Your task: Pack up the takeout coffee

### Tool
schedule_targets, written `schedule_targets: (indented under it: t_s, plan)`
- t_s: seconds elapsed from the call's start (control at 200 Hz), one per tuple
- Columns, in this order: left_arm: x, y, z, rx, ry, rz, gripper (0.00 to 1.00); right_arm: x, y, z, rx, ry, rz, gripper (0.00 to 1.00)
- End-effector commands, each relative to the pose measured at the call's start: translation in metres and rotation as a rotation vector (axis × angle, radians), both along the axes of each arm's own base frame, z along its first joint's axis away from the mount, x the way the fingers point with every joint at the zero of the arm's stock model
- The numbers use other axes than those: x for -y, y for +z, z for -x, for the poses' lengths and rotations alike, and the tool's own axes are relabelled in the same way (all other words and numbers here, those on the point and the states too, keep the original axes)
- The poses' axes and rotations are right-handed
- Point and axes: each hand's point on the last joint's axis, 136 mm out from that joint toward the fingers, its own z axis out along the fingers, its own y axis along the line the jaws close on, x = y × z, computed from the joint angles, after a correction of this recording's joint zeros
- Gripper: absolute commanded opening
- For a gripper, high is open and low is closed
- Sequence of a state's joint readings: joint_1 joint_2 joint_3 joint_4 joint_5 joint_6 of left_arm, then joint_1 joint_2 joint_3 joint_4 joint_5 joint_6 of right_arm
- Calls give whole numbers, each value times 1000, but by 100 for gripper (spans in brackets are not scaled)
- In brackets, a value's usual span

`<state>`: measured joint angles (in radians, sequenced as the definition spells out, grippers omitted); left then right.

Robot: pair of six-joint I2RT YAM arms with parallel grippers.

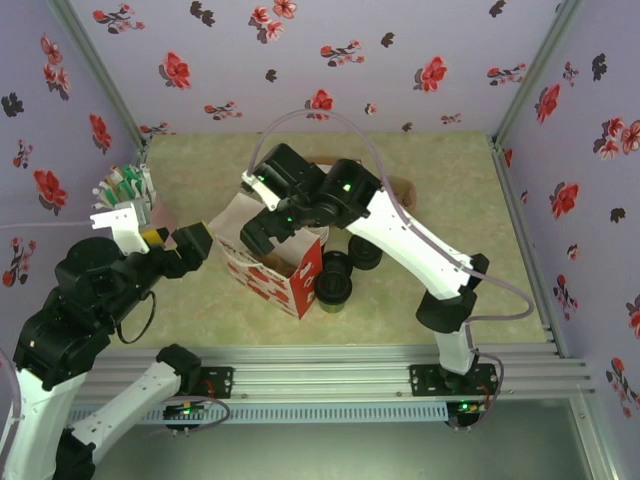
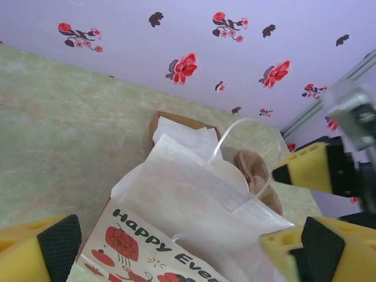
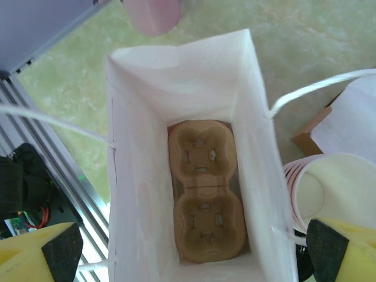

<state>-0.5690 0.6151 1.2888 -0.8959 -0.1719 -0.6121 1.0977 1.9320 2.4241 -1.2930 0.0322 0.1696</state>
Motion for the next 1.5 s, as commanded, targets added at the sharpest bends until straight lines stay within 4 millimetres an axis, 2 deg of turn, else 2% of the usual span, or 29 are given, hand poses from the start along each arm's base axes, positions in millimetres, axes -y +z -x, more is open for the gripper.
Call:
schedule_targets:
  t_s: [0.0,0.19,0.285,0.46,0.605,0.8,0.995,1.23,1.495]
  plan:
    - [-3,-18,6,-60,8,2,99,19,23,-1,45,-70,-55,99]
    - [-18,-44,23,-134,41,-9,99,65,27,3,105,-147,-81,99]
    - [-25,-58,35,-174,55,-2,99,93,16,8,124,-191,-88,99]
    - [-34,-87,52,-267,72,-4,93,138,-21,17,72,-265,-83,99]
    - [-22,-113,55,-353,31,17,83,157,-64,24,23,-283,-41,99]
    - [5,-146,44,-438,-26,74,75,152,-117,40,-130,-244,31,99]
    - [21,-175,35,-489,-48,118,72,145,-156,38,-190,-265,85,96]
    - [22,-185,31,-494,-42,112,72,135,-178,24,-222,-404,104,94]
    - [21,-190,31,-497,-39,97,72,117,-196,21,-225,-456,146,95]
